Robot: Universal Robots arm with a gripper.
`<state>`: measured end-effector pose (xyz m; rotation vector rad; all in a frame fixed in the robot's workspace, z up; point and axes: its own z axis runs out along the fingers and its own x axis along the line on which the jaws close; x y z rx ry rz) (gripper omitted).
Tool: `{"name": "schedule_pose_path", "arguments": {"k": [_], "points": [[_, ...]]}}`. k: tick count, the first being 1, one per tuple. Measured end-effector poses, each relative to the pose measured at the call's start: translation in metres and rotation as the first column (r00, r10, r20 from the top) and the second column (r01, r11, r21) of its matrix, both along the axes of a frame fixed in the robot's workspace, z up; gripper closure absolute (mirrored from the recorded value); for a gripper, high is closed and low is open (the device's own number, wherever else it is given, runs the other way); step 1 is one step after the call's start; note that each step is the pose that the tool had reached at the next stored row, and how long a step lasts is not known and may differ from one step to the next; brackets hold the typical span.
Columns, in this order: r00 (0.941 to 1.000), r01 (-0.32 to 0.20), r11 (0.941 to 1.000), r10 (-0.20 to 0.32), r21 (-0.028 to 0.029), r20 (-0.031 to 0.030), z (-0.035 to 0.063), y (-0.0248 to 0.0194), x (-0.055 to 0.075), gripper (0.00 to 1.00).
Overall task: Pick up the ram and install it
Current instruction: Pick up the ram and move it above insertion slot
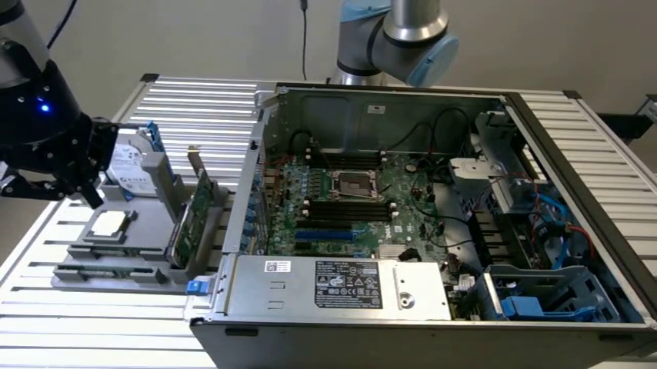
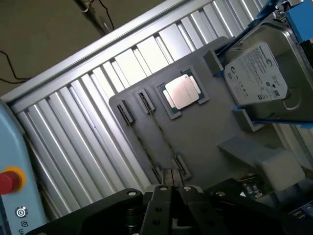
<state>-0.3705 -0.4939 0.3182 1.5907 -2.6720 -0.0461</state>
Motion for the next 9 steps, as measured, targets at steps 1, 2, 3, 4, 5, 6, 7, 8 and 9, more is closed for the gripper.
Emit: {"name": "schedule_pose_path", "arguments": {"k": [1,2,3,4,5,6,7,8,9], "points": [[0.9998,-0.019,0.9998,0.019,0.0000,0.0000,-0.0003,0.0000,0.0000,0.89],[0.9993,-0.037,0.9993,0.037,0.0000,0.0000,-0.0005,0.0000,0.0000,0.89],[0.9985,-0.054,0.9985,0.054,0.0000,0.0000,-0.0007,0.0000,0.0000,0.89],[0.9974,-0.073,0.9974,0.073,0.0000,0.0000,-0.0009,0.0000,0.0000,0.89],[0.9958,-0.091,0.9958,0.091,0.0000,0.0000,-0.0011,0.0000,0.0000,0.89],[0.9939,-0.110,0.9939,0.110,0.0000,0.0001,-0.0013,0.0000,0.0000,0.89],[0.9918,-0.128,0.9918,0.128,0.0000,0.0000,-0.0015,0.0000,0.0000,0.89],[0.9893,-0.146,0.9893,0.146,0.0000,0.0001,-0.0017,0.0000,0.0000,0.89],[0.9866,-0.163,0.9866,0.163,0.0000,0.0000,-0.0019,0.0000,0.0000,0.89]]}}
